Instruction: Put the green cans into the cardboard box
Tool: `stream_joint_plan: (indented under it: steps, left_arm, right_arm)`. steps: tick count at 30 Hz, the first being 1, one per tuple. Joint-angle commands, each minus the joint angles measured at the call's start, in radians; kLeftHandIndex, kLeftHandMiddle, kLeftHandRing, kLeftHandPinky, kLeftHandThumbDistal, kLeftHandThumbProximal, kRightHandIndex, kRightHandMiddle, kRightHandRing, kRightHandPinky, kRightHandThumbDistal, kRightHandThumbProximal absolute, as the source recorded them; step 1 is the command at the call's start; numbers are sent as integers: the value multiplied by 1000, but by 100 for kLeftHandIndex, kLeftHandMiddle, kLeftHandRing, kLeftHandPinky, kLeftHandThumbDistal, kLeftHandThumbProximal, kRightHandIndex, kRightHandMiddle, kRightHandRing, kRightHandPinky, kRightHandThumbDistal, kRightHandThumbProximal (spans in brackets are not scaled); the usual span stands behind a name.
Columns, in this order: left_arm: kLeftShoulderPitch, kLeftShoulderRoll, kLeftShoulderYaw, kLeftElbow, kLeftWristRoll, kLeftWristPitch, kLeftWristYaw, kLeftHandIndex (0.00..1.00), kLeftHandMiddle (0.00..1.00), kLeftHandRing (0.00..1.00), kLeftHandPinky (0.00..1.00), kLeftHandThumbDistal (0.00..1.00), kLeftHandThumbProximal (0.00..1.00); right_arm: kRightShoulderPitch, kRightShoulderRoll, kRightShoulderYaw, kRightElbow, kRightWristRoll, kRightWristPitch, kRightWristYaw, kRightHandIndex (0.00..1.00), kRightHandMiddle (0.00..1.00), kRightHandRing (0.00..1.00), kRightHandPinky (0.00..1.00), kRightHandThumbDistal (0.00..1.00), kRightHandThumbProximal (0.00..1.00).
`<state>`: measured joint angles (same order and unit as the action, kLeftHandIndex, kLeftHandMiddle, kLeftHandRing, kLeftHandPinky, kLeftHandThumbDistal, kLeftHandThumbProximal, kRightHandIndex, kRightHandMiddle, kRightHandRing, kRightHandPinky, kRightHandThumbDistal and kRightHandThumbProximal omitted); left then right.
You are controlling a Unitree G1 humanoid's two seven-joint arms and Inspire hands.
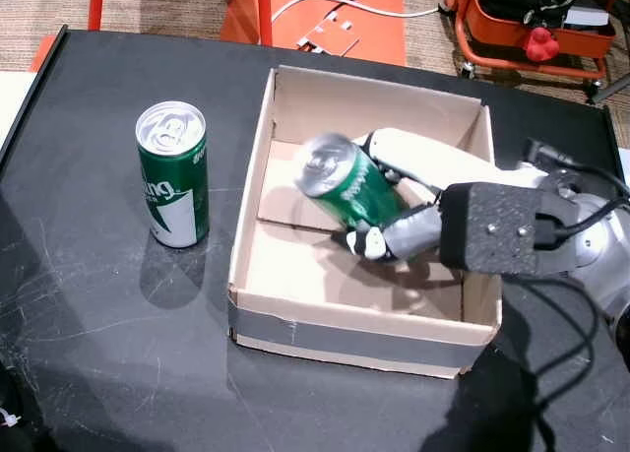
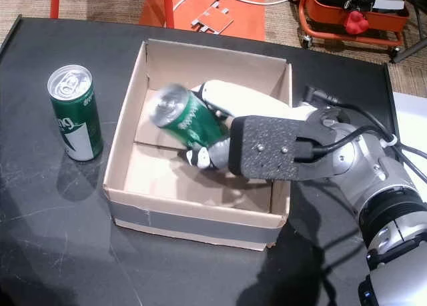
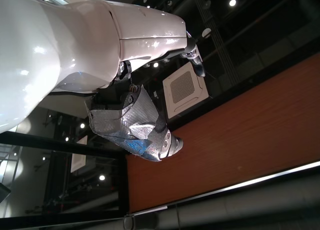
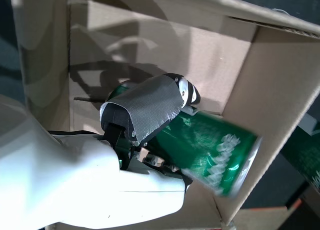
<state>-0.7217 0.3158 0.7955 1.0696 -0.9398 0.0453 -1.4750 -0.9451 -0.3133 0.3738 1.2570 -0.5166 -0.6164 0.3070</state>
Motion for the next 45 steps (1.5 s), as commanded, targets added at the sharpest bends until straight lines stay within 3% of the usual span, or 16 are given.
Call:
stream_joint_plan:
  steps: [1, 2, 5, 7, 11, 17, 18, 21, 25, 28, 30, 33, 37, 40, 42, 45]
  left_arm:
    - [6, -4, -2, 4, 9, -12, -8, 93, 98, 100, 85, 77, 0]
    - [6, -5, -1, 4, 9, -15, -6, 93, 97, 100, 85, 78, 0]
    - [5, -7, -2, 6, 12, -31, -4, 93, 97, 100, 85, 77, 0]
    - [5, -8, -4, 7, 13, -37, -3, 94, 97, 100, 85, 80, 0]
    - [6, -12, -5, 2, 10, -28, 8, 92, 96, 100, 85, 83, 0]
    - [9, -22, -8, -7, 11, -34, 18, 92, 96, 100, 86, 83, 0]
    - [11, -23, -12, -10, 17, -42, 24, 92, 96, 100, 86, 89, 0]
    - [20, -33, -35, -18, 68, -185, 46, 96, 96, 100, 85, 100, 0]
    - [27, -58, -65, -9, 148, -424, 93, 96, 97, 100, 82, 100, 0]
    - [19, -59, -93, 18, 200, -541, 122, 90, 97, 100, 82, 100, 0]
    - [11, -54, -114, 47, 242, -623, 134, 91, 97, 100, 87, 100, 0]
    - [11, -35, -171, 96, 340, -753, 215, 95, 98, 100, 91, 100, 0]
    - [12, -22, -242, 135, 449, -840, 323, 98, 99, 100, 94, 100, 5]
    - [24, -27, -304, 131, 522, -839, 415, 99, 100, 100, 97, 100, 5]
    - [33, -23, -360, 129, 590, -853, 476, 100, 100, 100, 99, 100, 11]
    - [39, -24, -416, 128, 652, -852, 535, 100, 100, 100, 97, 100, 12]
  right_arm:
    - [-33, -13, 10, -11, -12, 11, -4, 68, 72, 75, 71, 93, 35]
    - [-39, -15, 21, -14, -23, 19, -7, 70, 75, 78, 74, 99, 39]
    - [-58, -23, 66, -23, -79, 48, -42, 83, 88, 91, 86, 100, 59]
    - [-60, -24, 73, -29, -89, 60, -66, 92, 95, 99, 92, 100, 62]
    - [-58, -27, 87, -37, -105, 54, -121, 98, 100, 100, 100, 100, 72]
    - [-57, -30, 107, -34, -128, 36, -181, 100, 100, 100, 100, 100, 76]
    - [-57, -31, 109, -34, -130, 33, -189, 100, 100, 100, 100, 100, 76]
    - [-58, -39, 94, -37, -112, 19, -198, 100, 100, 100, 100, 100, 73]
    - [-46, -57, 24, -57, -32, -21, -172, 99, 100, 100, 100, 100, 78]
    - [-15, -74, -44, -100, 58, -58, -123, 99, 100, 100, 100, 100, 77]
    - [16, -86, -82, -145, 110, -78, -97, 91, 100, 100, 100, 100, 77]
    - [82, -105, -124, -234, 168, -90, -76, 89, 100, 100, 100, 100, 77]
    - [166, -120, -171, -312, 234, -127, -41, 98, 100, 100, 100, 100, 71]
    - [215, -121, -204, -330, 280, -172, -37, 99, 100, 100, 100, 100, 68]
    - [245, -114, -229, -330, 316, -196, -30, 97, 100, 100, 100, 100, 74]
    - [284, -112, -251, -334, 339, -223, -35, 96, 100, 100, 100, 100, 78]
